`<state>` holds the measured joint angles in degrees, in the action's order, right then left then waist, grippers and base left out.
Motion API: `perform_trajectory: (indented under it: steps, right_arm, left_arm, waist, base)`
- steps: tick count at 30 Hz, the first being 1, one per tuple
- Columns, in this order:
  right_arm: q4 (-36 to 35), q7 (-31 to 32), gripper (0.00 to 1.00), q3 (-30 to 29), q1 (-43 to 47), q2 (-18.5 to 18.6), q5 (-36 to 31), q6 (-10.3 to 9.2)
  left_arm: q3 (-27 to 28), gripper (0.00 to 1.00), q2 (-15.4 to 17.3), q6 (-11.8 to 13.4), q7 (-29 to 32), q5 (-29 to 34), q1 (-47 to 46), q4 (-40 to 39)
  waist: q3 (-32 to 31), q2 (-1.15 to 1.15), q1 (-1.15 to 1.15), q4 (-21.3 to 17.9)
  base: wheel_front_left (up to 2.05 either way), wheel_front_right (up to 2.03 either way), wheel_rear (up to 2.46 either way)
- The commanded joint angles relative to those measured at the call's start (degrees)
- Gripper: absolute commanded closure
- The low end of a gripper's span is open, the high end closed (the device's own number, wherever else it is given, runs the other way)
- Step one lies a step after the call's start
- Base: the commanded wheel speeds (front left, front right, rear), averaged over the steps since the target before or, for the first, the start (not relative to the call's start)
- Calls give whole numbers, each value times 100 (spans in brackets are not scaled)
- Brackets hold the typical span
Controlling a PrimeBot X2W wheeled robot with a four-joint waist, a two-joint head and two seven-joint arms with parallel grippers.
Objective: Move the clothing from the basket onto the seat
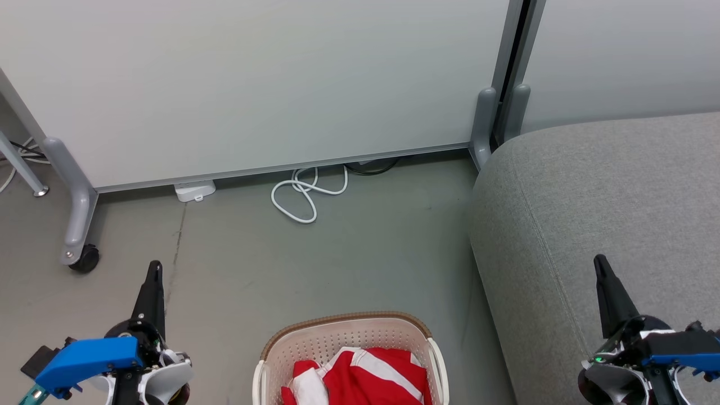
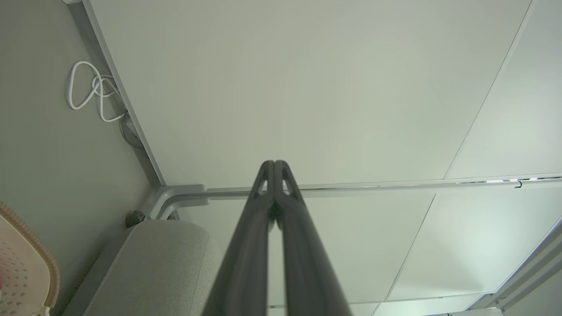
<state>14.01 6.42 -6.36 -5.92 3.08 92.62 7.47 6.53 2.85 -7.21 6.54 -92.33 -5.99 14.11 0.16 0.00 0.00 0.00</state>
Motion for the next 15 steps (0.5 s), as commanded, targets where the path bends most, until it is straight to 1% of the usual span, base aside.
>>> perform_trajectory:
  steps: [1, 6, 10, 15]
  right_arm:
    - [11, -1, 0, 3, 9, -1, 1, 1]
    - [183, -15, 0, 28, 185, -38, -5, -9]
    - [143, -135, 0, 85, 182, -36, -86, -8]
    - [63, -306, 0, 150, 169, -34, -520, -7]
  left_arm:
    - [-1, 0, -1, 4, -4, 0, 7, 16]
    - [-10, 0, -34, 13, -21, 5, 212, 195]
    - [-72, 0, -31, 11, -142, 70, 191, 129]
    - [-123, 0, -26, 7, -313, 418, 161, 49]
  waist:
    - [0, 0, 0, 0]
    - [2, 0, 0, 0]
    - [6, 0, 0, 5]
    - [20, 0, 0, 11]
  base:
    - [0, 0, 0]
    - [0, 0, 0]
    - [0, 0, 0]
    - [0, 0, 0]
